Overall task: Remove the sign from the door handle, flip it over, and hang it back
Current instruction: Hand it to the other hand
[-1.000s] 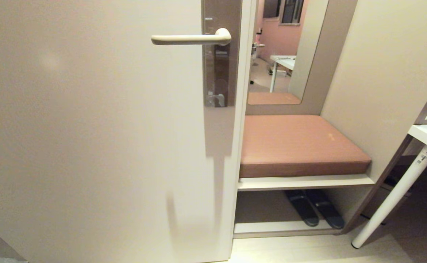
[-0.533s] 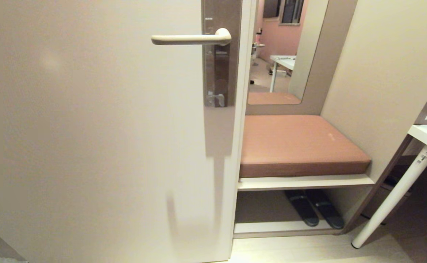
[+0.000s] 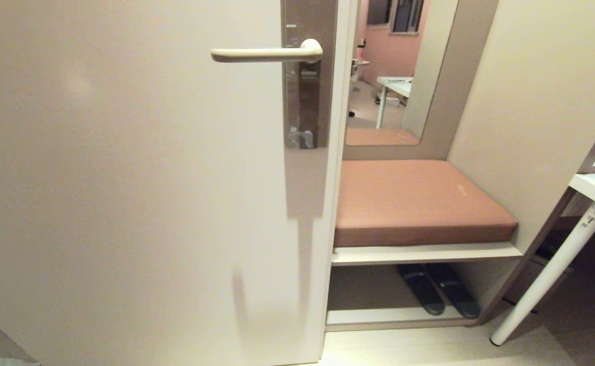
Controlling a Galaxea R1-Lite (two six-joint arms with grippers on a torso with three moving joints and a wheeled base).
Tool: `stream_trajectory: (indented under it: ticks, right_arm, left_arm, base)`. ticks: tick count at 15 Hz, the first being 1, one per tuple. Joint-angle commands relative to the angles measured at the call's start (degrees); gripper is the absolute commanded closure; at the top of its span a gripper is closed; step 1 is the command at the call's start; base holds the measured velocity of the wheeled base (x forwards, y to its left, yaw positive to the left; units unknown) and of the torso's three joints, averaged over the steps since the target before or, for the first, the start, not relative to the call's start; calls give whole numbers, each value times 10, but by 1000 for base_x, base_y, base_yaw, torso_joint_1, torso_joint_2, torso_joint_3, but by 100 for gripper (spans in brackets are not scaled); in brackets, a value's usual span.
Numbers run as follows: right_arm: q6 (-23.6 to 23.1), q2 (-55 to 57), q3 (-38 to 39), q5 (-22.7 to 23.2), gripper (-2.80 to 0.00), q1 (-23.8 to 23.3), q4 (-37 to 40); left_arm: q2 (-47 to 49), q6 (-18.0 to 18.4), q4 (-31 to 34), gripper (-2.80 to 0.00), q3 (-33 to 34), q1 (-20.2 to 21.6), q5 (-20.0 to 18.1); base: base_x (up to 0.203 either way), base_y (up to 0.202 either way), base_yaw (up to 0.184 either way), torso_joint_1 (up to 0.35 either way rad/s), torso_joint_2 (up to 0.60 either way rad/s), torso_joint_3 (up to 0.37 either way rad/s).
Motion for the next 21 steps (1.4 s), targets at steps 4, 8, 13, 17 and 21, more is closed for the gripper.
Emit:
stream_trajectory:
  ticks: [4, 8, 13, 17, 21]
  right_arm:
    - [0, 0, 0, 0, 0, 0, -1]
    - [0, 0, 0, 0, 0, 0, -1]
    - [0, 0, 0, -1, 0, 0, -1]
    - [0, 0, 0, 0, 0, 0, -1]
    - [0, 0, 0, 0, 0, 0, -1]
  left_arm:
    - [0, -1, -1, 0, 0, 0, 1]
    - [0, -4, 1, 0, 0, 0, 2]
    - [0, -2, 1, 0, -1, 0, 1]
    - [0, -5, 1, 0, 0, 0, 1]
    - [0, -7, 0, 0, 0, 0, 1]
  base:
    - [2, -48, 3, 2, 2, 0]
    - [0, -189, 1, 3, 2, 0]
    - [0, -155, 0, 2, 5, 1]
    - [0, 0, 0, 0, 0, 0]
    - [0, 0, 0, 0, 0, 0]
